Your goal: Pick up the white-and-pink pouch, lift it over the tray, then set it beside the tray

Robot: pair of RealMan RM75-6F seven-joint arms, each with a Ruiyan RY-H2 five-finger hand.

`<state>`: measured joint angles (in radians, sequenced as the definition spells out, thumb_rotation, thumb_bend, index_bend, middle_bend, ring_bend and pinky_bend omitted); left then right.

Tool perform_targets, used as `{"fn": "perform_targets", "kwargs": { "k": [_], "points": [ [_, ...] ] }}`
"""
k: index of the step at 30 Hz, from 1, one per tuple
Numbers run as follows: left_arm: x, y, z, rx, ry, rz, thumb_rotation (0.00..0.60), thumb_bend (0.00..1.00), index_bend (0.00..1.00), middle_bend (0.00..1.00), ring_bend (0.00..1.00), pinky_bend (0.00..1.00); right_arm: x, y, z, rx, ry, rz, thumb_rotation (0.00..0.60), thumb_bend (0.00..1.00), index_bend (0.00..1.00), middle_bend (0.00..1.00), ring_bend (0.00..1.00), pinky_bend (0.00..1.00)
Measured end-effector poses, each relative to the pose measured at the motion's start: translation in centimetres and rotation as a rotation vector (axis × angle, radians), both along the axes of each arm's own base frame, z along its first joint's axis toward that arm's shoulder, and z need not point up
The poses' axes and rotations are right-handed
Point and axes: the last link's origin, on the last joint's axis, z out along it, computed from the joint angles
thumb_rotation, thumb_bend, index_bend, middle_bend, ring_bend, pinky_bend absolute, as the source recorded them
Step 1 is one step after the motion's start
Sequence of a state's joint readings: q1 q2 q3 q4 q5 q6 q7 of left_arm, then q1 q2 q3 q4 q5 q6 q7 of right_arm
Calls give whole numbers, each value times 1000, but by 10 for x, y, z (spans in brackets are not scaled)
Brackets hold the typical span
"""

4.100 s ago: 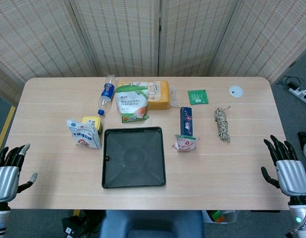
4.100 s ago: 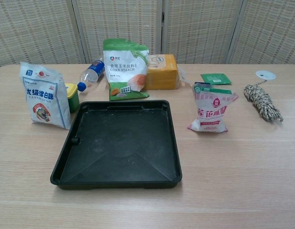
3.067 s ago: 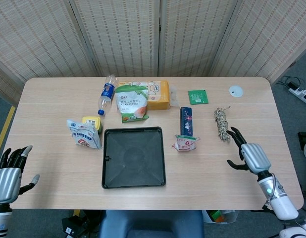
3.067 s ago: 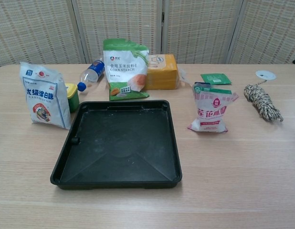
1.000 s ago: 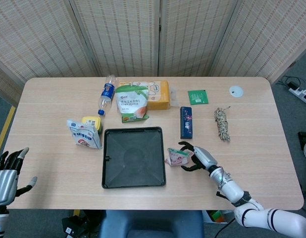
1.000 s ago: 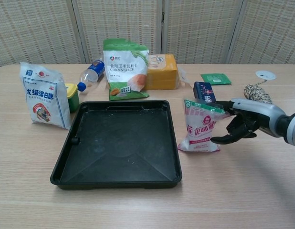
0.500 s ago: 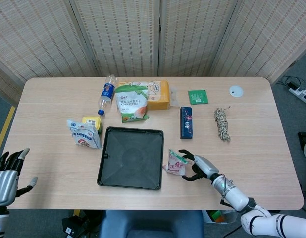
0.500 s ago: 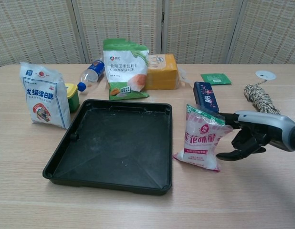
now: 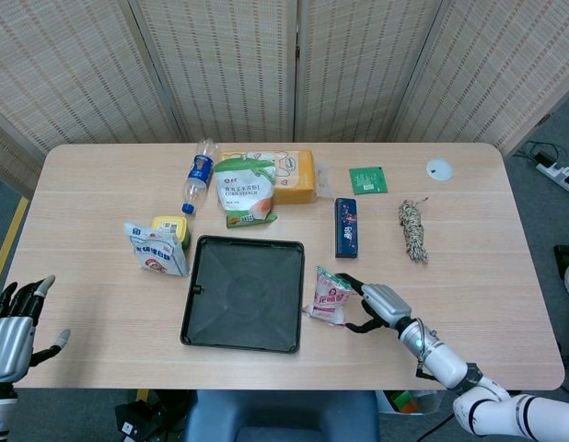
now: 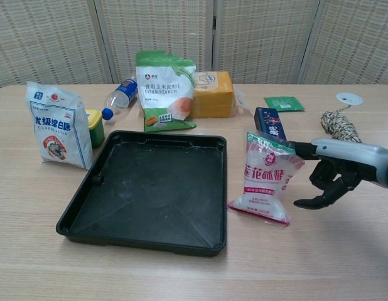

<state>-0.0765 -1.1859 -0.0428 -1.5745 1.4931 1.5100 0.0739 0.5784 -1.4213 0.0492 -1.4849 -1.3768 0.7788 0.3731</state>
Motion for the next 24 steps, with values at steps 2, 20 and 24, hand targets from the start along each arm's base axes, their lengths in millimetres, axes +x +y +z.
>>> {"fn": "perform_targets", "kwargs": {
  "k": [2,20,24],
  "points": [
    [0,0,0,1,0,2,600,333,67,146,139,43,-4,-3,1,-2,43,30,600,304,51,177,857,881],
    [1,-2,0,3,0,0,600,333,67,146,139,42,-7,26,-3,144,49,106,600,304,51,177,856,867],
    [1,-3,1,4,0,0,600,333,67,146,140,42,2,32,2,143,11,137,600,304,51,177,856,867]
  ]
}}
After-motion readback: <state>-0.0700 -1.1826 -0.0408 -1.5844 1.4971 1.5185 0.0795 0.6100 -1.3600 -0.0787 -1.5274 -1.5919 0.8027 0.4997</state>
